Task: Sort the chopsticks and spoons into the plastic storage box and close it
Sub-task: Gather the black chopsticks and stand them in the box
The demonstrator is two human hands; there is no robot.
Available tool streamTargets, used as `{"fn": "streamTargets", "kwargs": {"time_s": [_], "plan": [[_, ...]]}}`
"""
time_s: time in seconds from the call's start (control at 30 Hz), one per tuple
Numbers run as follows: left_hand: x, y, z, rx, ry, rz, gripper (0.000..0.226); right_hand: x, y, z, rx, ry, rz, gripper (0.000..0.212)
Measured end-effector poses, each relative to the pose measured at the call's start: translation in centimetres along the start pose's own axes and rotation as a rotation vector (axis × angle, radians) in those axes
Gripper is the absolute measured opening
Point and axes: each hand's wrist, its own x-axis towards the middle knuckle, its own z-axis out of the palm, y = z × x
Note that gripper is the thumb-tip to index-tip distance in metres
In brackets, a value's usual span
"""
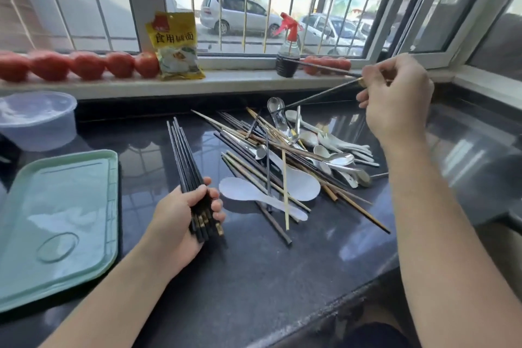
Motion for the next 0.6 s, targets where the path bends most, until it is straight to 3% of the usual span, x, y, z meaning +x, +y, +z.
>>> {"fn": "streamTargets", "kwargs": {"time_s": [0.13, 0.27, 0.37, 0.5, 0.6], "plan": [[0.1, 0.9, -0.1, -0.061, 0.093, 0.066, 0.015, -5.7, -2.9, 5.3, 0.252, -0.001, -0.038, 0.014], [0.5, 1.4, -0.5, -0.212, 0.103, 0.095, 0.018, -15.5, -5.2, 10.6, 0.385, -0.222, -0.167, 0.009], [0.8, 2.3, -1.6, -0.332, 0.058, 0.037, 0.034, -20.8, -5.4, 12.8, 0.306, -0.404, -0.257, 0.004], [1.2, 2.7, -2.5, -0.336, 0.082, 0.061, 0.038, -21.1, -5.2, 13.5, 0.116, -0.449, -0.38, 0.024], [1.2, 2.0, -1.7, -0.264, 0.106, 0.101, 0.032, -20.9, -5.4, 13.6, -0.019, -0.486, -0.426, 0.015]]}}
